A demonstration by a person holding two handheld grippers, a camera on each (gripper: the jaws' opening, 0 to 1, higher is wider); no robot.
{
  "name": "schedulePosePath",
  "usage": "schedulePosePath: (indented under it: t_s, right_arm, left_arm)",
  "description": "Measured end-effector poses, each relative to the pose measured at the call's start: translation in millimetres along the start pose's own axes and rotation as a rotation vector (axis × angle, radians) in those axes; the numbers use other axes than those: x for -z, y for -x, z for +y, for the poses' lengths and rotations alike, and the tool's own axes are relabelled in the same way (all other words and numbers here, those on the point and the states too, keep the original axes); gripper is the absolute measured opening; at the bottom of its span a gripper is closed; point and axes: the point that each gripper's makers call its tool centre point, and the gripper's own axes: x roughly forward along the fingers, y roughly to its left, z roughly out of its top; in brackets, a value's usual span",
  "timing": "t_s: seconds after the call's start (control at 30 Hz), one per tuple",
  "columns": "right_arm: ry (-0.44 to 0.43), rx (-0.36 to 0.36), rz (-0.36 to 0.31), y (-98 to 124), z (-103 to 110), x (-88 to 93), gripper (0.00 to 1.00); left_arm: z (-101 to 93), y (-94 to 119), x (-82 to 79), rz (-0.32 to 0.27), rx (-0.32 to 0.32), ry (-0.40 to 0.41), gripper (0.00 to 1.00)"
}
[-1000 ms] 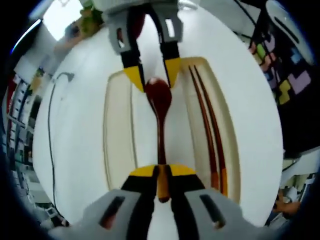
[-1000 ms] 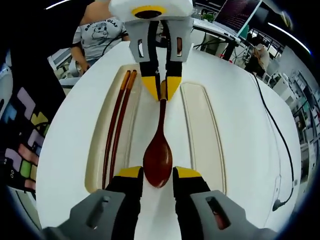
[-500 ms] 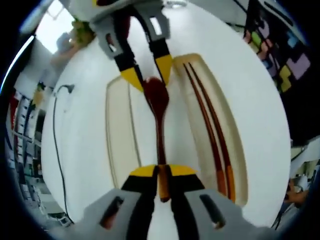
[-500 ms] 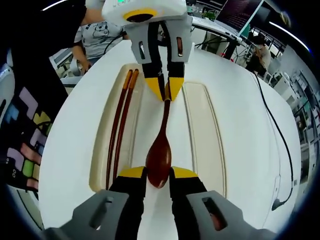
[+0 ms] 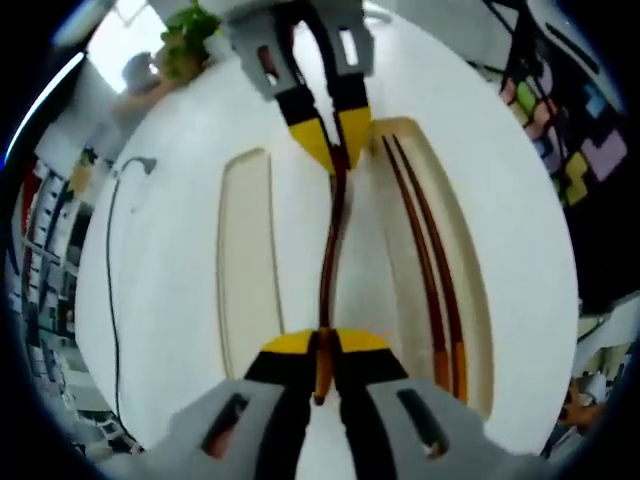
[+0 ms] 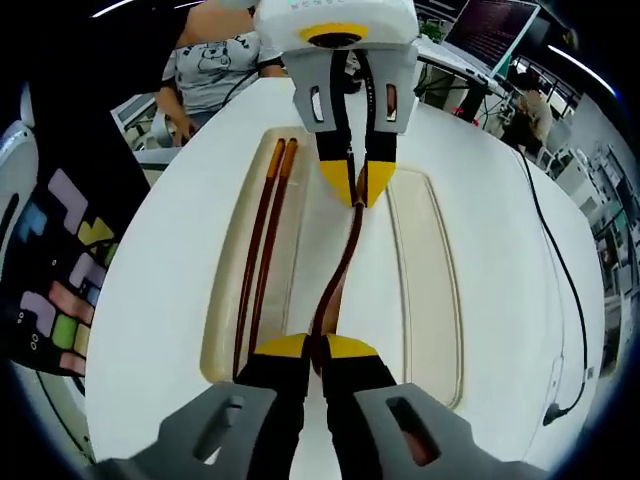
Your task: Arrange the utensils inside the cutlery case until each visible utensil rests in its matching compartment.
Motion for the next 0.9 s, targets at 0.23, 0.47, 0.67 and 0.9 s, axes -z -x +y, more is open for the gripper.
schedulePosePath:
  t_s: [0.23, 0.47, 0.67, 0.9]
  right_arm:
    - [0.102, 0.052, 0.026, 7, -4, 8.4, 0.02]
    - [0.154, 0.132, 0.023, 26, -7, 17.9, 0.02]
    - [0.091, 0.219, -0.005, 36, -6, 36.7, 0.02]
    - [0.130, 0.395, 0.001, 56, -20, 55.9, 0.02]
  left_arm:
    - [-4.0, -1, 0.1, -0.055, 0.037, 0.204, 0.16]
    - [19.4, 9, 2.4, -0.176, -0.035, 0.476, 0.25]
    - [35.3, 24, -12.3, -0.428, 0.029, 0.893, 0.32]
    - [38.9, 39, -45.4, -0.763, 0.364, 1.371, 0.32]
